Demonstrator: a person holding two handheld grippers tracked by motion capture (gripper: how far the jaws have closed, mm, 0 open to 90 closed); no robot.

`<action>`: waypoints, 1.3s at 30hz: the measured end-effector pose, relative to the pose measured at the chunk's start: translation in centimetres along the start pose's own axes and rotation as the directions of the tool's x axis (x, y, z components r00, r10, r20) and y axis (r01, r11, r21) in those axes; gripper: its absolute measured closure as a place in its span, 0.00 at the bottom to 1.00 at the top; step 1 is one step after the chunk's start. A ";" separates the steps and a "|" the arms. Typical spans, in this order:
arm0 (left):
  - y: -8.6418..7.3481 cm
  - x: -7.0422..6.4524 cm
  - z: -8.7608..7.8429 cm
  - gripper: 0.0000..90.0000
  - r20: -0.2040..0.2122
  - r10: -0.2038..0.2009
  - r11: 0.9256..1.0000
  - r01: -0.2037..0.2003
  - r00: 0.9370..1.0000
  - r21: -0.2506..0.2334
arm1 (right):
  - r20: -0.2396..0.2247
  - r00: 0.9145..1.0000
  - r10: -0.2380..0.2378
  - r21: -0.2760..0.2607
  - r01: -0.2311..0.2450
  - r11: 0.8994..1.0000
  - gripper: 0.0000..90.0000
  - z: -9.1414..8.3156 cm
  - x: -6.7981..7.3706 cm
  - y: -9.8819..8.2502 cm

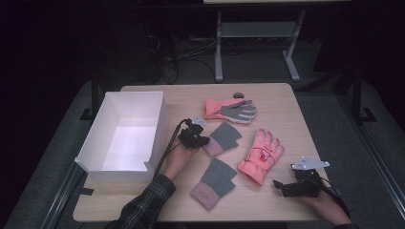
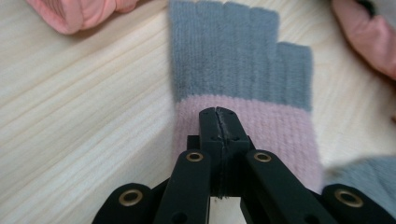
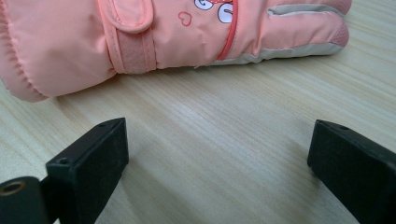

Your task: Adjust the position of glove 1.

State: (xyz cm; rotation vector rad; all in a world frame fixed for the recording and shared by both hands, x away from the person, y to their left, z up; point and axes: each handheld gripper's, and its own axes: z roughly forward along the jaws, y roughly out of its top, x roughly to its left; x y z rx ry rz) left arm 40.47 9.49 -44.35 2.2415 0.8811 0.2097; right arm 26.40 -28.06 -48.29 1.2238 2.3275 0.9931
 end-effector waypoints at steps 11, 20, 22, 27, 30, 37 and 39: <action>-2.4 -4.6 -1.6 1.00 0.114 0.114 0.987 -0.126 0.987 0.097 | 0.001 1.000 -0.001 0.000 0.001 1.000 0.05 0.0 0.0 0.0; -2.4 -6.7 0.0 1.00 0.190 0.138 0.981 -0.161 0.972 0.110 | 0.001 1.000 0.000 0.000 0.000 1.000 0.05 0.0 0.0 0.0; -2.4 -6.8 0.2 1.00 0.202 0.149 0.979 -0.174 0.968 0.110 | 0.000 1.000 0.000 0.000 0.000 1.000 0.05 0.0 0.0 0.0; -2.0 -7.5 0.5 1.00 0.218 0.147 0.980 -0.171 0.965 0.098 | 0.001 1.000 0.000 0.000 0.000 1.000 0.05 0.0 0.0 0.0; -1.0 -7.3 0.2 1.00 0.197 0.168 0.979 -0.187 0.966 0.082 | 0.001 1.000 0.000 0.000 0.000 1.000 0.05 0.0 0.0 0.0; 1.4 -4.7 0.3 0.95 0.116 0.157 0.984 -0.165 0.981 0.069 | 0.001 1.000 -0.003 0.000 0.003 1.000 0.05 0.0 0.0 0.0; 1.7 -4.2 0.5 0.91 0.101 0.155 0.984 -0.162 0.983 0.067 | 0.001 1.000 -0.003 0.000 0.003 1.000 0.05 0.0 0.0 0.0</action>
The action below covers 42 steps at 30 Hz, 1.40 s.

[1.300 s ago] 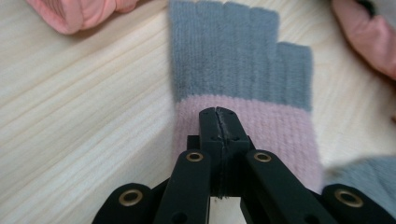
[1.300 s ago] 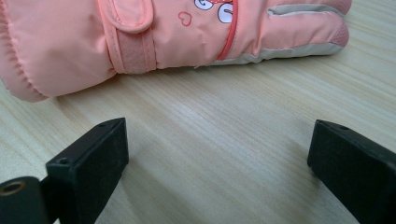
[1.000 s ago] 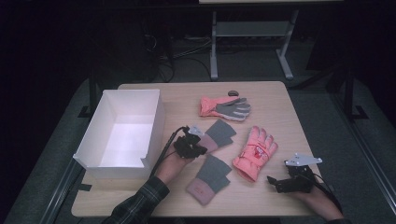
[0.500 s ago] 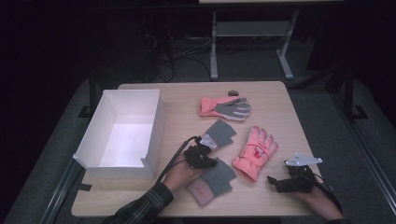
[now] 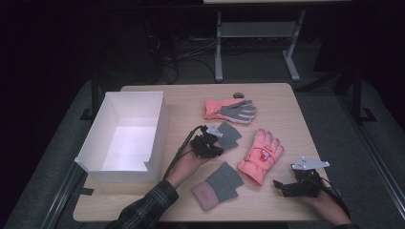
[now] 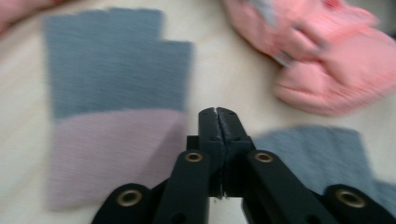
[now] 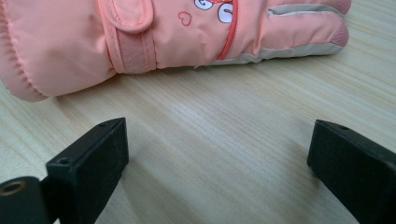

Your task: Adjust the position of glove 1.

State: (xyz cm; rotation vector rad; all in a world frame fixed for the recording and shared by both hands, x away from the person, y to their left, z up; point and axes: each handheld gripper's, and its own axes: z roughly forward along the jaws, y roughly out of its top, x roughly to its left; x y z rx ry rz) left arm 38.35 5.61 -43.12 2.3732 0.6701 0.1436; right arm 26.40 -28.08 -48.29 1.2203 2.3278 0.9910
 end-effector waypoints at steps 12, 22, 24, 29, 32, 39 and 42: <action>0.8 4.2 2.9 0.63 -0.071 -0.025 1.000 0.025 0.997 -0.001 | 0.000 1.000 0.005 -0.001 -0.005 1.000 0.05 0.0 0.0 0.0; 0.4 4.4 3.4 0.84 -0.047 -0.034 0.999 0.034 0.998 -0.001 | 0.001 1.000 0.005 -0.001 -0.005 1.000 0.05 0.0 0.0 0.0; 0.3 4.6 3.3 0.90 -0.039 -0.047 0.999 0.047 0.998 -0.004 | 0.001 1.000 0.005 -0.001 -0.005 1.000 0.05 0.0 0.0 0.0; 0.2 4.6 3.1 0.94 -0.007 -0.084 0.996 0.084 0.996 -0.022 | 0.001 1.000 0.005 -0.001 -0.005 1.000 0.05 0.0 0.0 0.0; 0.1 4.9 2.9 0.95 0.011 -0.119 0.992 0.119 0.993 -0.042 | 0.001 1.000 0.006 -0.001 -0.006 1.000 0.05 0.0 0.0 0.0; 0.2 5.0 1.6 0.95 0.009 -0.124 0.991 0.125 0.992 -0.054 | 0.001 1.000 0.006 -0.001 -0.006 1.000 0.05 0.0 0.0 0.0; 0.2 4.7 0.8 0.95 0.010 -0.137 0.988 0.137 0.991 -0.068 | 0.001 1.000 0.006 -0.001 -0.006 1.000 0.05 0.0 0.0 0.0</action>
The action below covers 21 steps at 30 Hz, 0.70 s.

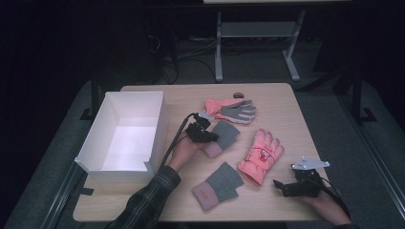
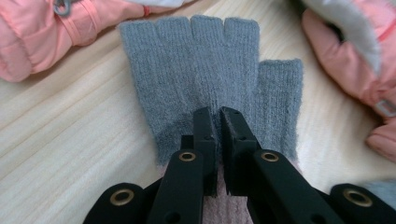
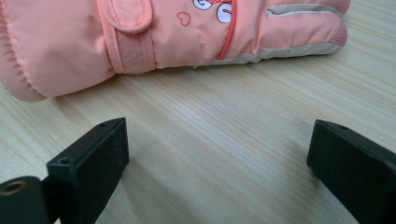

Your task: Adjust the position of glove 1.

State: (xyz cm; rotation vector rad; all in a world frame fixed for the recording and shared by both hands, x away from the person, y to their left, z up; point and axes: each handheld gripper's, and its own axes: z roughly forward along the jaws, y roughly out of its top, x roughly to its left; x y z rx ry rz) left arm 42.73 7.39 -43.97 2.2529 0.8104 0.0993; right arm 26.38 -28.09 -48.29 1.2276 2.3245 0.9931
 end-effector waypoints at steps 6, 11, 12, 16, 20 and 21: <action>0.0 -0.8 -1.5 0.95 0.000 -0.016 1.000 0.016 1.000 -0.018 | 0.000 1.000 0.000 0.000 0.000 1.000 0.05 0.0 0.0 0.0; -0.2 -1.8 -3.1 0.95 0.011 -0.002 1.000 0.003 1.000 -0.019 | 0.001 1.000 0.000 0.000 0.000 1.000 0.05 0.0 0.0 0.0; -0.2 -1.8 -3.1 0.95 0.011 -0.002 1.000 0.003 1.000 -0.019 | 0.001 1.000 0.000 0.000 0.000 1.000 0.05 0.0 0.0 0.0; -0.7 -2.9 -4.4 0.94 0.026 0.001 0.999 0.000 1.000 -0.038 | 0.001 1.000 0.000 0.000 0.000 1.000 0.06 0.0 0.0 0.0; -1.2 -4.1 -5.3 0.95 0.044 0.012 0.999 -0.010 0.999 -0.046 | 0.002 1.000 0.005 0.002 -0.005 1.000 0.05 0.0 0.0 0.0; -1.3 -4.3 -5.6 0.95 0.043 0.027 0.999 -0.026 0.999 -0.035 | 0.003 1.000 0.005 0.002 -0.005 1.000 0.05 0.0 0.0 0.0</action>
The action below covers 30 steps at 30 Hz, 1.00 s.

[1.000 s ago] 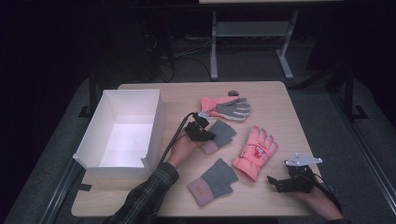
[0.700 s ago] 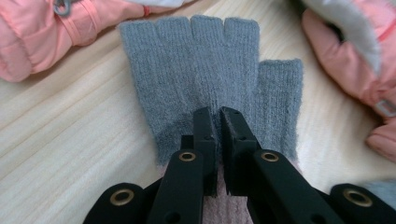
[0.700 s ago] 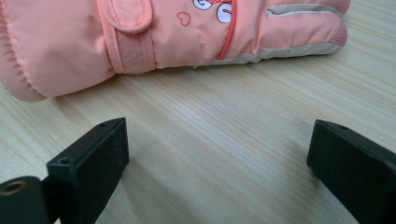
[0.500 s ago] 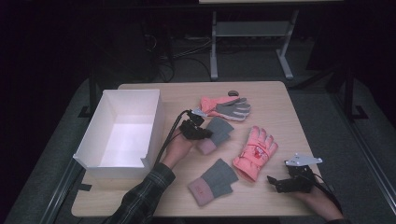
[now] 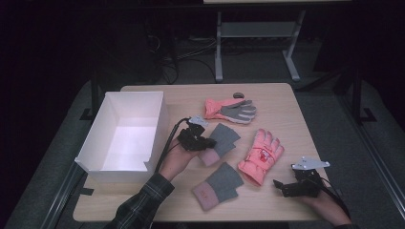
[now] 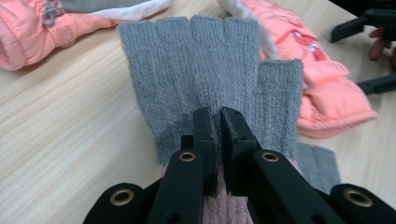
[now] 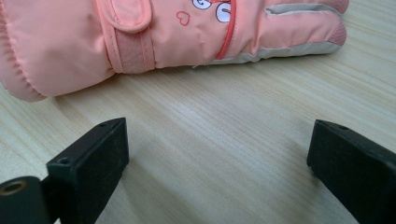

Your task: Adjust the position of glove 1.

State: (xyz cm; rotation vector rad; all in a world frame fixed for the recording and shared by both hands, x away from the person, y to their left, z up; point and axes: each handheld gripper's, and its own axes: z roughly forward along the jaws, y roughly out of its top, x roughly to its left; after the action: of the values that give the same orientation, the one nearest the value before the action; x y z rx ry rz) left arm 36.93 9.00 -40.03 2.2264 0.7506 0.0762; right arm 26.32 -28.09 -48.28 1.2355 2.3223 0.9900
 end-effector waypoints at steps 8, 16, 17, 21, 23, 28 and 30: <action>-1.5 -2.1 -0.9 0.95 0.030 0.017 0.999 -0.018 0.999 0.035 | 0.001 1.000 -0.001 0.000 0.001 1.000 0.05 0.0 0.0 0.0; -2.7 -4.0 -2.0 0.95 0.065 0.030 0.998 -0.034 0.997 0.050 | 0.000 1.000 0.002 0.000 -0.002 1.000 0.05 0.0 0.0 0.0; -2.8 -4.2 -2.1 0.95 0.066 0.035 0.998 -0.039 0.997 0.058 | 0.000 1.000 0.003 0.000 -0.003 1.000 0.05 0.0 0.0 0.0; -3.6 -4.9 -2.3 0.95 0.071 0.028 0.997 -0.033 0.997 0.075 | 0.001 1.000 0.001 0.000 -0.001 1.000 0.05 0.0 0.0 0.0; -4.0 -5.3 -2.3 0.95 0.080 0.026 0.997 -0.032 0.997 0.072 | 0.001 1.000 0.001 0.001 -0.001 1.000 0.05 0.0 0.0 0.0; -4.8 -6.2 -2.1 0.94 0.086 0.035 0.994 -0.043 0.996 0.099 | 0.001 1.000 0.001 0.001 -0.001 1.000 0.05 0.0 0.0 0.0; -5.0 -6.4 -1.8 0.95 0.090 0.040 0.993 -0.049 0.995 0.109 | 0.001 1.000 0.001 0.001 -0.001 1.000 0.05 0.0 0.0 0.0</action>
State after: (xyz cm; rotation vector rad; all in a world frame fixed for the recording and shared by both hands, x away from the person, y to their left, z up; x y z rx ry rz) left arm 28.71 9.43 -41.10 2.3362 0.6722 -0.0420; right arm 26.29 -28.12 -48.27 1.2372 2.3220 0.9889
